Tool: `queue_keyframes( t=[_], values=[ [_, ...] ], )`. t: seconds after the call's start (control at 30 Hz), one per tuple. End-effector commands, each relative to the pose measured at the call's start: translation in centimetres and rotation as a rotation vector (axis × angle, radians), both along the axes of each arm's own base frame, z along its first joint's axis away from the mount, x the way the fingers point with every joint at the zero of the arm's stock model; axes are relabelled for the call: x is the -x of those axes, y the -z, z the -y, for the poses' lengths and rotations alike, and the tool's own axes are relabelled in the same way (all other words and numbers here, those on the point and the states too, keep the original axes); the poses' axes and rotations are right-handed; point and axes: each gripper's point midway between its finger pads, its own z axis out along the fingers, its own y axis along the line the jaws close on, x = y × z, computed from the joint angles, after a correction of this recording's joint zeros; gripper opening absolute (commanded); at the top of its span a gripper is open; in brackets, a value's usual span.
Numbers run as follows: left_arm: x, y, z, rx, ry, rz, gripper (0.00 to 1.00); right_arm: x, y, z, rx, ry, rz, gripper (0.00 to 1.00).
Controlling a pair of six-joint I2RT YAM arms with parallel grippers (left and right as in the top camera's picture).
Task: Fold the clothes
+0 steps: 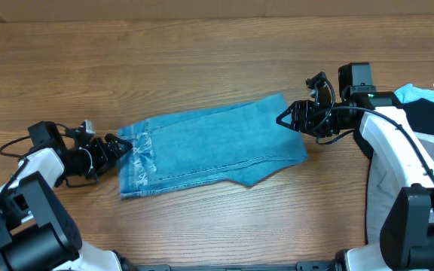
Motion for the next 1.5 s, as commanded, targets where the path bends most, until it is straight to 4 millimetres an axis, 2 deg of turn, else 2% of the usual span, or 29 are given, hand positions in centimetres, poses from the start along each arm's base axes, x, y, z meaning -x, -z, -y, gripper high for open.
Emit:
queue_keyframes(
  t=[0.0,0.1,0.2,0.37,0.47,0.5,0.53,0.6,0.63,0.7,0.83,0.97,1.1,1.17,1.27,1.37,1.47],
  values=[
    [6.6,7.5,3.1,0.011,0.096,-0.289,0.81,-0.2,-1.0,-0.3,-0.009,-0.018,0.039,0.60],
    [6.6,7.6,3.5,0.008,0.113,-0.294,0.70,-0.2,-1.0,-0.3,-0.010,-0.017,0.037,0.60],
    [6.6,7.5,3.6,0.009,0.115,-0.290,0.64,-0.1,-1.0,-0.3,-0.010,-0.016,0.032,0.60],
    [7.8,7.7,3.2,-0.005,0.122,-0.340,0.66,0.2,-1.4,-0.8,-0.046,-0.028,0.023,0.60],
    [8.3,7.6,3.2,-0.003,0.139,-0.347,0.77,0.4,-2.0,-2.0,-0.092,-0.065,0.039,0.60],
    [8.3,7.6,3.2,-0.002,0.138,-0.350,0.77,0.4,-1.9,-2.2,-0.081,-0.072,0.044,0.56],
    [8.3,7.5,3.3,0.003,0.138,-0.349,0.78,0.3,-1.7,-2.3,-0.062,-0.072,0.046,0.44],
    [8.1,7.0,3.7,0.028,0.153,-0.324,0.80,0.0,-0.4,-2.0,0.018,-0.016,0.013,0.17],
    [8.1,6.7,3.8,0.034,0.158,-0.314,0.83,-0.2,0.6,-1.4,0.080,0.041,-0.022,0.11],
    [8.1,5.9,3.8,0.031,0.157,-0.309,0.84,-0.3,2.4,-0.1,0.191,0.149,-0.089,0.05],
    [8.7,4.1,3.4,-0.016,0.163,-0.318,0.87,-0.1,5.5,1.6,0.296,0.242,-0.194,0.04],
    [9.6,2.8,2.1,-0.111,0.138,-0.354,0.89,0.1,8.6,1.9,0.329,0.248,-0.268,0.04],
    [10.0,2.8,0.6,-0.198,0.075,-0.404,0.95,0.6,11.7,2.0,0.342,0.276,-0.364,0.04],
    [9.8,3.0,0.6,-0.198,0.065,-0.402,0.97,0.9,12.8,2.0,0.349,0.274,-0.394,0.04],
    [9.3,3.8,0.8,-0.189,0.029,-0.393,0.97,1.2,13.9,2.1,0.357,0.270,-0.421,0.04],
    [8.5,4.8,2.4,-0.133,0.019,-0.350,0.98,1.1,14.0,2.1,0.357,0.269,-0.419,0.04],
    [9.1,6.0,4.2,-0.103,0.019,-0.370,0.98,0.9,14.0,2.0,0.354,0.270,-0.410,0.04]
  ],
)
